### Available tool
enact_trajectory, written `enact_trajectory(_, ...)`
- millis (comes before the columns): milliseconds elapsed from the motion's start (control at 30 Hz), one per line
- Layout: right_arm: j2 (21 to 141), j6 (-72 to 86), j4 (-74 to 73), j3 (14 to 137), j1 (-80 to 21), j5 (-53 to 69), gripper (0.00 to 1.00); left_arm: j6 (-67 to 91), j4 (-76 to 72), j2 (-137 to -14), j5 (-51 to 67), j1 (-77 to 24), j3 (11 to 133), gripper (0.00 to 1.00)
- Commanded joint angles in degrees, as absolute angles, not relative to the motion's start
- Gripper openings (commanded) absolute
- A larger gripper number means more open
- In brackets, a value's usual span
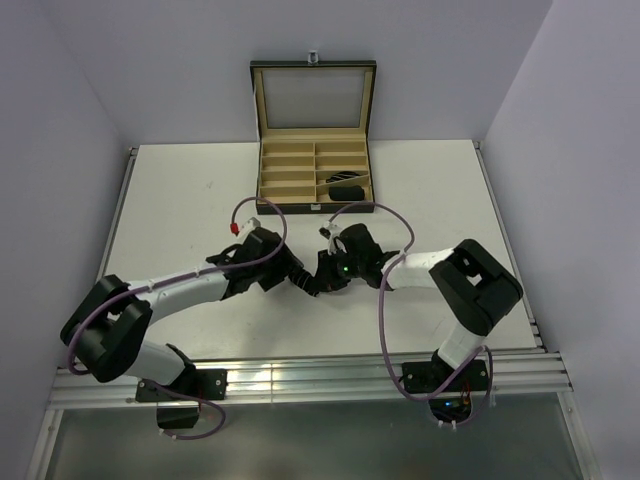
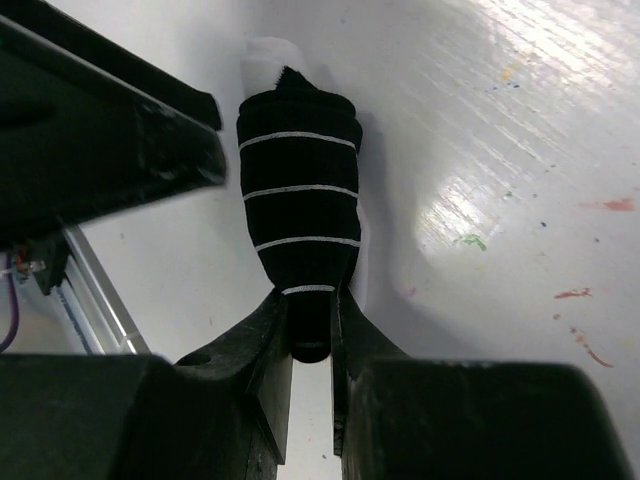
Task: Roll the socks
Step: Roll the sock at the center of the board.
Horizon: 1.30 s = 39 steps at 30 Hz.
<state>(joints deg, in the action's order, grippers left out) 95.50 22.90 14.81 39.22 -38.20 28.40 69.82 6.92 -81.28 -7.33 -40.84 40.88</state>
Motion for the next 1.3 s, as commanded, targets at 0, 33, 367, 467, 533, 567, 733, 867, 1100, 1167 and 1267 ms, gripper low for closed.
enact_trajectory(0,97.29,23.73,13.62,40.69,-37.71,31.29,0.0,73.12,1.41,-83.14,-8.08,-42.19,41.22,0.7)
enact_trajectory(33,97.29,23.82,13.71,40.69,-37.71,31.55,0.0,73.65,1.32,-84.28,-8.35,-42.27,41.22,0.69)
enact_trajectory(367,98.09,24.43,13.54,40.69,-37.0,30.85,0.0,79.45,2.55,-87.8,-8.88,-42.89,39.82,0.65)
enact_trajectory(467,98.17,24.35,13.45,40.87,-37.0,31.2,0.0,80.07,2.9,-88.85,-9.05,-42.89,39.9,0.64)
enact_trajectory(533,97.91,24.26,13.36,40.78,-37.0,30.94,0.0,80.16,3.16,-89.91,-9.14,-42.8,40.25,0.61)
enact_trajectory(567,97.65,24.17,13.36,40.78,-37.0,31.02,0.0,80.07,2.82,-90.35,-9.05,-42.89,40.34,0.6)
enact_trajectory(733,97.91,24.26,12.83,41.48,-37.0,32.25,0.0,79.98,3.42,-93.25,-8.53,-42.89,41.48,0.48)
enact_trajectory(867,97.65,24.26,12.04,42.01,-37.0,32.34,0.04,79.72,4.39,-94.31,-8.53,-42.89,42.19,0.33)
enact_trajectory(1100,94.41,23.12,9.15,42.89,-37.0,30.5,0.31,79.01,6.5,-93.78,-9.67,-42.89,42.98,0.0)
enact_trajectory(1167,93.0,21.98,7.57,43.24,-37.0,28.58,0.41,78.75,6.94,-93.78,-9.58,-42.8,43.15,0.0)
enact_trajectory(1267,90.53,20.74,5.46,43.68,-37.09,26.9,0.5,77.96,7.91,-94.31,-9.75,-42.89,44.21,0.0)
